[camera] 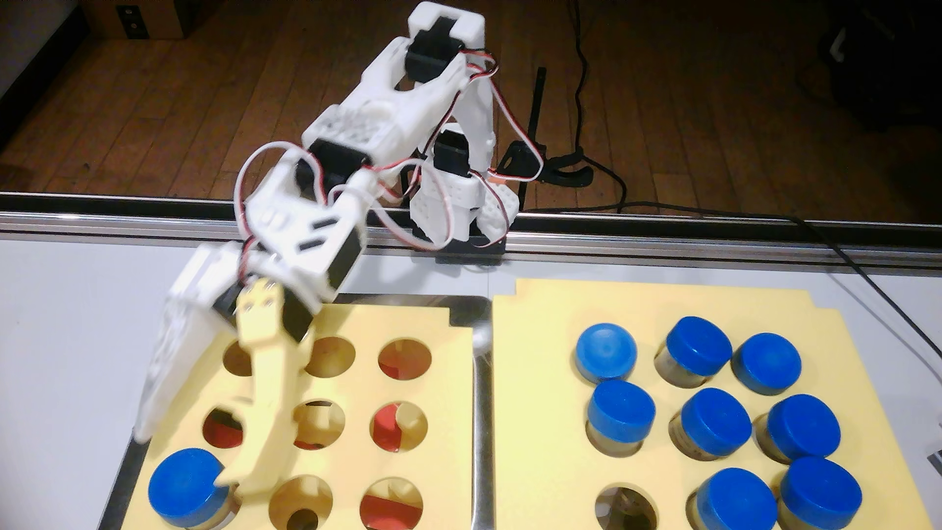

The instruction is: Move the test tubes

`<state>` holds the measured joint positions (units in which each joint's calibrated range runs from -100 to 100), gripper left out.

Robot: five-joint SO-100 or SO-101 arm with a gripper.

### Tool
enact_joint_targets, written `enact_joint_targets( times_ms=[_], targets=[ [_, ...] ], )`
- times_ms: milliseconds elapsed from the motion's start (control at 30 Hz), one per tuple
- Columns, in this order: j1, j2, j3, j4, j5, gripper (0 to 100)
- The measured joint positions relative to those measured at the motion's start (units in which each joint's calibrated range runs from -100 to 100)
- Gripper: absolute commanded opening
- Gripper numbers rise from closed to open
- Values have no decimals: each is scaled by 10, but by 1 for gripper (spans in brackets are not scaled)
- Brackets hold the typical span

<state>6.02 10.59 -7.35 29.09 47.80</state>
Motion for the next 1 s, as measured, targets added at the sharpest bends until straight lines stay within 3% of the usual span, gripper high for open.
enact_joint_targets(
  times_ms=[133, 333, 433, 867, 967, 1000],
  targets=[
    [4, 26, -16, 0, 0, 34],
    [2, 29, -18, 0, 0, 15],
    [-16, 29, -18, 0, -3, 13],
    [-39, 28, -79, -4, -1, 13],
    [-41, 28, -81, -4, -1, 22],
    [-42, 28, -81, -4, -1, 29]
  ],
)
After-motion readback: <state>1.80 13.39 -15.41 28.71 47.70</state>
